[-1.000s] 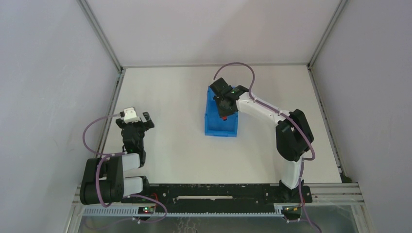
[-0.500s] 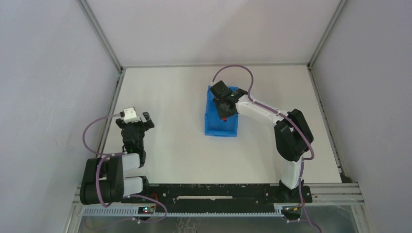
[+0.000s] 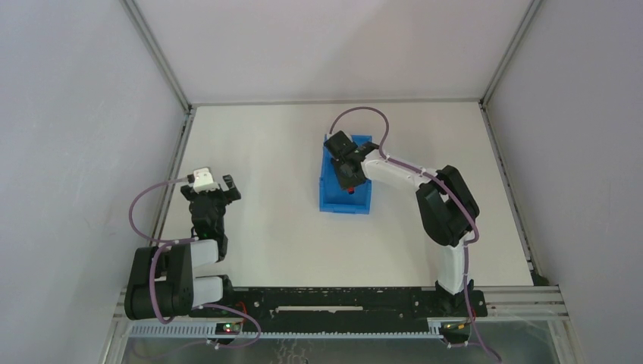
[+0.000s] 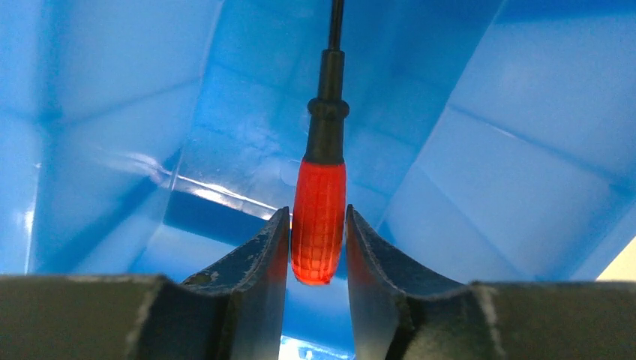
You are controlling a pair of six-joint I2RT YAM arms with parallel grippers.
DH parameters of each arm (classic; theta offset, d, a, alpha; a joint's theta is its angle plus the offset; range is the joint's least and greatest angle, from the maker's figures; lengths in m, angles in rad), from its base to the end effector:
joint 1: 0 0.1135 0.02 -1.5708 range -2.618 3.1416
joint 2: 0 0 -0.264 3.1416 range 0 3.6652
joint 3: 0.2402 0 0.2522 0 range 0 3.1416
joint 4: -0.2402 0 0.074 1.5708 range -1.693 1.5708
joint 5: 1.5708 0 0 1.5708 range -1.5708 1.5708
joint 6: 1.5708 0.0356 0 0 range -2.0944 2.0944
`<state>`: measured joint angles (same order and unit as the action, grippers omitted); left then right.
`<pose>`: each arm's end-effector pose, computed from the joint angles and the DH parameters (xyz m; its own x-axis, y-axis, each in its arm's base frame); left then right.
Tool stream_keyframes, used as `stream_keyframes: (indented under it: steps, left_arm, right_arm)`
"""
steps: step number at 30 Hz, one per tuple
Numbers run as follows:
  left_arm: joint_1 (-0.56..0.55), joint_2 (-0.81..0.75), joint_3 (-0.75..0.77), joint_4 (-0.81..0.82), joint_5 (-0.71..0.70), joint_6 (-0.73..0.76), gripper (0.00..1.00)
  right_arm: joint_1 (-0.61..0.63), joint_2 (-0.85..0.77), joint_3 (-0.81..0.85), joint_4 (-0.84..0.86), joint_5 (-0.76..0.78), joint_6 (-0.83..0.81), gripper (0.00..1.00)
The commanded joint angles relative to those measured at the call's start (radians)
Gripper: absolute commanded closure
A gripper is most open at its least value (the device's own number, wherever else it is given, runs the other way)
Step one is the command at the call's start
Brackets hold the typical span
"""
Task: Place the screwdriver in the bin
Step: Place the screwdriver in the bin.
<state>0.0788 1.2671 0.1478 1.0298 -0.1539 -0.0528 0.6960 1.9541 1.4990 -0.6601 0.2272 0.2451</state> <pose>0.2096 0.0220 0.1614 -0.0768 -0.0584 -0.9953 -0.2344 0.9714 -0.0389 0.3220 0.2586 0.2070 -0.8017 -0.3617 -0.4759 -0.3650 0.9267 -0.0895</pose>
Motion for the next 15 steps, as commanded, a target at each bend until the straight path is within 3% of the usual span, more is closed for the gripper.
stream_keyframes:
  steps: [1,4,15]
  left_arm:
    - [-0.007,-0.01,0.041,0.028,-0.011,0.017,0.0]
    - [-0.007,-0.01,0.041,0.028,-0.011,0.016,0.0]
    - [-0.006,-0.01,0.042,0.029,-0.012,0.016,0.0]
  right_arm:
    - [0.01,0.009,0.042,0.028,0.023,0.012,0.57]
    - [0.01,0.006,0.05,0.024,0.029,0.016,0.52]
    - [0.016,-0.02,0.099,0.003,0.047,0.029,0.51]
